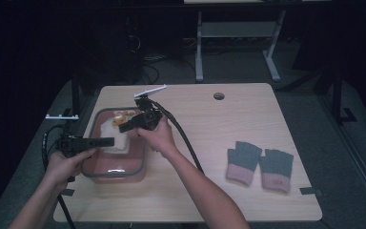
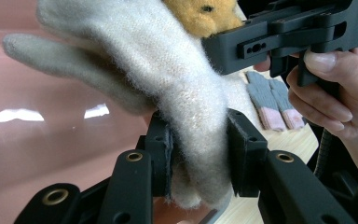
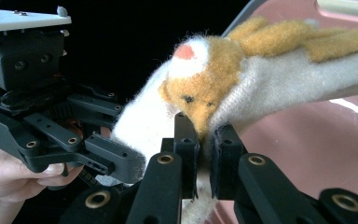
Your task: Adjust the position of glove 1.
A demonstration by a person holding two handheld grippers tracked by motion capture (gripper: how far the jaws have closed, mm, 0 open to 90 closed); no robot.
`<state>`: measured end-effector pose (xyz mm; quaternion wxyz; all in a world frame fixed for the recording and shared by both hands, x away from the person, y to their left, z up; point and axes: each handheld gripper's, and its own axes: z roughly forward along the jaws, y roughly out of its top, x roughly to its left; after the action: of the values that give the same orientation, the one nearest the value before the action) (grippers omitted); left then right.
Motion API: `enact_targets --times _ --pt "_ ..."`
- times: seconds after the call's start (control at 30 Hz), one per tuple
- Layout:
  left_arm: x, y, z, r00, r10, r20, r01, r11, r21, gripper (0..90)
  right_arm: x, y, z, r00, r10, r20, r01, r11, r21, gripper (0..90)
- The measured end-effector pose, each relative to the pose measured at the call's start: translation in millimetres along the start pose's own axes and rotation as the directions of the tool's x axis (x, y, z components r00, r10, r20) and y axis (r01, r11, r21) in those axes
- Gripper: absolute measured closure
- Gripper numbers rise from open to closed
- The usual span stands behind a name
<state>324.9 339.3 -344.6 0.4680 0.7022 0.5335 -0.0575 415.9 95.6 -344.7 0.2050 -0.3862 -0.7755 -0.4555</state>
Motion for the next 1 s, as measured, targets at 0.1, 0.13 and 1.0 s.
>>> enact_targets --times 0.1,0.13,1.0 --pt "2.8 -1.2 1.9 1.0000 -0.008 -0.004 0.008 0.9999 0.006 65.1 -4.6 -1.7 3.8 0.9999 0.013 -0.006 -0.013 1.000 0.008 83.0" --pt "4.0 -1.5 2.5 0.9999 -0.009 -0.006 0.009 0.9999 0.009 65.1 -7.9 -2.6 6.4 0.9998 0.017 -0.009 -0.017 1.000 0.010 83.0" --pt "25.4 -17.7 29.3 0.9951 -0.058 -0.080 0.065 0.9940 0.088 65.2 -41.0 -16.3 36.6 0.9949 0.095 0.034 -0.098 0.990 0.105 81.7"
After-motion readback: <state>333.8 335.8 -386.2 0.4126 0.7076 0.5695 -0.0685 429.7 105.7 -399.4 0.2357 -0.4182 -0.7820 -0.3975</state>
